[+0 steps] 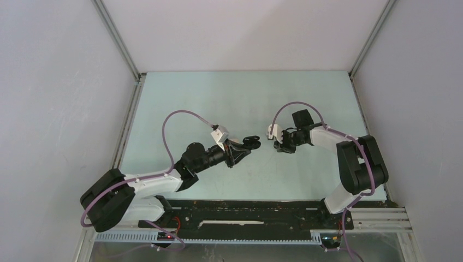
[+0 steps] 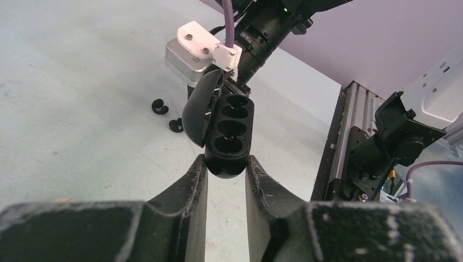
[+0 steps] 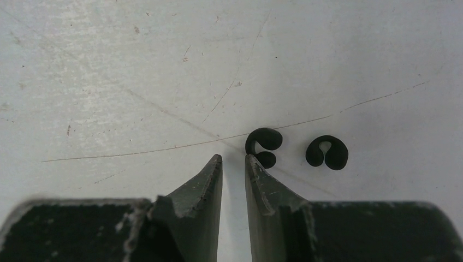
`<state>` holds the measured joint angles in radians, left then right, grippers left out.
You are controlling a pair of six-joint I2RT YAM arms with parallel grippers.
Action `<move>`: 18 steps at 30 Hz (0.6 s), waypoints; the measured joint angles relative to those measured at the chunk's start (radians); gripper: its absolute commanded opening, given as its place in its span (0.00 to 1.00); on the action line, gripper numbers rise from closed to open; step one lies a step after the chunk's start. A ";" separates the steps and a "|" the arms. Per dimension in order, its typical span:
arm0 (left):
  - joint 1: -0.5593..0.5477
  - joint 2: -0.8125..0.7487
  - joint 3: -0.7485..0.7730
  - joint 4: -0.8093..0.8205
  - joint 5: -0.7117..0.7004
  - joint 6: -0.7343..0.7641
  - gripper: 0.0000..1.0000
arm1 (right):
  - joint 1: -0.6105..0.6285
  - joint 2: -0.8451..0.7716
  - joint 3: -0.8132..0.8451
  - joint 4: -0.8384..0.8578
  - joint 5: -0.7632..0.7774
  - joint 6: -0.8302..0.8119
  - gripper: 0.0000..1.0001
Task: Insert the wireless bluetooth earbuds into the charging case
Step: Pick up the earbud from the center of the board.
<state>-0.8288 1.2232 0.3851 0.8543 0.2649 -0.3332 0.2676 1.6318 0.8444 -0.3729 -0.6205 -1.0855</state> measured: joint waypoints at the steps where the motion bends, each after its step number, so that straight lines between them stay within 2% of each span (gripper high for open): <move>1: 0.000 0.000 0.000 -0.001 0.000 0.000 0.00 | 0.001 0.002 0.000 0.002 0.000 0.000 0.25; 18: 0.006 0.001 0.000 -0.004 0.000 -0.008 0.00 | 0.024 0.005 0.002 0.027 0.018 0.000 0.26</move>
<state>-0.8230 1.2240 0.3851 0.8505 0.2653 -0.3408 0.2916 1.6363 0.8463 -0.3458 -0.6025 -1.0859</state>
